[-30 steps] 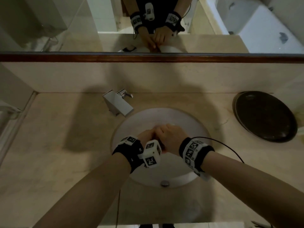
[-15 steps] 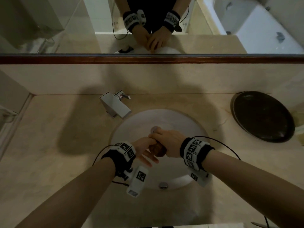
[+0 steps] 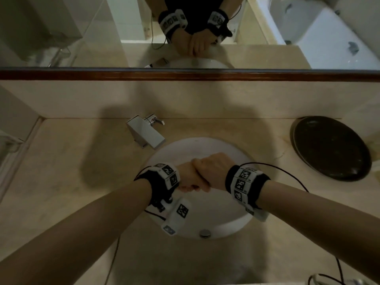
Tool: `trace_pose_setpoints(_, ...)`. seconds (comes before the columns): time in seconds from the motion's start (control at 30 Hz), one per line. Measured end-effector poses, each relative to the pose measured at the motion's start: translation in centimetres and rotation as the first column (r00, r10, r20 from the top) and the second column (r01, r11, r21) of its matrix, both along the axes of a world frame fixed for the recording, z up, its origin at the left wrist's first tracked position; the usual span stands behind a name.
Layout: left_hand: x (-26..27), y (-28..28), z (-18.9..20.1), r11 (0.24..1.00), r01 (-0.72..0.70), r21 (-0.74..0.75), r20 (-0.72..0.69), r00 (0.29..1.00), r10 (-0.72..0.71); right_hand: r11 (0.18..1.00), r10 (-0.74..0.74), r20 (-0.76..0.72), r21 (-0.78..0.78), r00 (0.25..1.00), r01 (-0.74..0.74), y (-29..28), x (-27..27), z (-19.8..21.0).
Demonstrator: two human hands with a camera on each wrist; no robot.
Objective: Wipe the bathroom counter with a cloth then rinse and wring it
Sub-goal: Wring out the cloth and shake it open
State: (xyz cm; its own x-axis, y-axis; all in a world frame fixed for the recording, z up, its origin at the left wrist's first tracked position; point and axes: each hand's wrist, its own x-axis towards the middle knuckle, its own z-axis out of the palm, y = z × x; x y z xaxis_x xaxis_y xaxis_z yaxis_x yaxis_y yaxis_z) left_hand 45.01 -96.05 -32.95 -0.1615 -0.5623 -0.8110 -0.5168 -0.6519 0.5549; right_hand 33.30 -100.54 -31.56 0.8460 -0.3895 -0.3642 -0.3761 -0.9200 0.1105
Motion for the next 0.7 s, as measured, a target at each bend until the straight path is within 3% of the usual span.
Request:
trace_pose_setpoints(0.1,-1.3,-0.2,-1.2,0.981,0.137,-0.135,0.308,0.947,-0.090,0.996,-0.088,-0.070,0.026,0.994,0.090,0.2,0.7,-0.5)
trace_pose_setpoints(0.2,-2.0,0.2,-3.2,0.905,0.403,-0.134,0.566,0.781,-0.264,0.979,-0.172,-0.110,0.086,0.979,0.182,0.3,1.0,-1.3)
trace_pose_setpoints(0.27,-2.1,0.6,-4.2,0.855,0.502,-0.132,0.671,0.680,-0.295,0.956,-0.261,-0.160,0.090,0.952,0.278,0.5,1.2,-2.0)
trace_pose_setpoints(0.4,-2.0,1.0,-4.5,0.819,0.537,-0.201,0.704,0.661,-0.260,0.824,-0.495,-0.331,0.113,0.803,0.555,1.0,2.0,-3.3)
trace_pose_setpoints(0.47,-2.0,1.1,-4.1,0.775,0.600,-0.195,0.739,0.610,-0.286,0.744,-0.540,-0.394,0.189,0.744,0.641,0.8,2.2,-4.0)
trace_pose_setpoints(0.53,-1.9,1.0,-3.5,0.708,0.686,-0.169,0.774,0.537,-0.336,0.659,-0.550,-0.431,0.302,0.715,0.689,0.6,2.1,-4.5)
trace_pose_setpoints(0.63,-1.8,1.0,-3.1,0.631,0.754,-0.183,0.800,0.487,-0.351,0.520,-0.571,-0.423,0.476,0.703,0.709,0.8,1.4,-5.1)
trace_pose_setpoints(0.7,-1.7,1.1,-3.1,0.621,0.759,-0.194,0.809,0.482,-0.336,0.524,-0.581,-0.367,0.515,0.727,0.679,0.9,1.1,-5.2)
